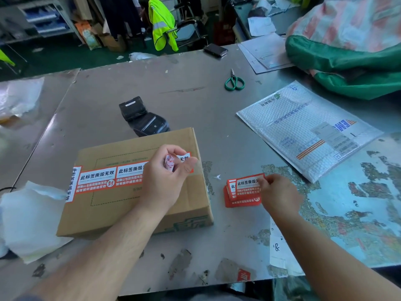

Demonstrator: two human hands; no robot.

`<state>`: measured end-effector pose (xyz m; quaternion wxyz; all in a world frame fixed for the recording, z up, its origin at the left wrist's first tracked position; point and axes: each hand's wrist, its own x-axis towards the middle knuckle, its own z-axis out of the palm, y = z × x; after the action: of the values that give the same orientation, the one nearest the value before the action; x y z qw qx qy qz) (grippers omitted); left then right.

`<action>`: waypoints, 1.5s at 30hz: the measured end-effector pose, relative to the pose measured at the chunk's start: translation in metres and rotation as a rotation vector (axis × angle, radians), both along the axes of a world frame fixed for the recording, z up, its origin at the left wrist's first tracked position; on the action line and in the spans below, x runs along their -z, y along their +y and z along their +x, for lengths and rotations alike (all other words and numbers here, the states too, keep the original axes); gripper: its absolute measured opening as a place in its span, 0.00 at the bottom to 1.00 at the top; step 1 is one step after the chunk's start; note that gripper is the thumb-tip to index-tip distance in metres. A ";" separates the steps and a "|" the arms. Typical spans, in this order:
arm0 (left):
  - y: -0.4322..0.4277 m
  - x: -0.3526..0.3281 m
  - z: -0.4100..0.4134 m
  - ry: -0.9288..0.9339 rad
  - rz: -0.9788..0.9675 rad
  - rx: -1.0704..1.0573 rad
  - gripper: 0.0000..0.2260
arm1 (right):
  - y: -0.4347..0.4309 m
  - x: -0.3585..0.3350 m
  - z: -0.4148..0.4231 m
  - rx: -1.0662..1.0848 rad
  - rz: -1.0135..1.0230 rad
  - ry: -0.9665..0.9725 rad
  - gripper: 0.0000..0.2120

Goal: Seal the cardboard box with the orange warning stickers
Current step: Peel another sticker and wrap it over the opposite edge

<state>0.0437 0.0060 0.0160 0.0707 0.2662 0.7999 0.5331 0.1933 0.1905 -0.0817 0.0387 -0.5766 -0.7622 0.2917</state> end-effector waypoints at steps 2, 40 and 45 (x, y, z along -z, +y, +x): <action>-0.001 0.000 0.000 -0.008 -0.009 0.004 0.07 | -0.006 -0.014 -0.001 0.009 -0.107 0.213 0.13; -0.003 0.003 -0.004 0.062 -0.051 0.191 0.12 | -0.052 -0.079 -0.025 -0.358 0.263 0.671 0.07; -0.005 0.004 0.000 0.187 -0.055 0.146 0.13 | -0.053 -0.083 -0.025 -0.595 0.205 0.681 0.16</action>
<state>0.0434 0.0012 0.0119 0.0417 0.3706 0.7959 0.4770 0.1682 0.1379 0.0011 0.2583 -0.1974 -0.8634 0.3858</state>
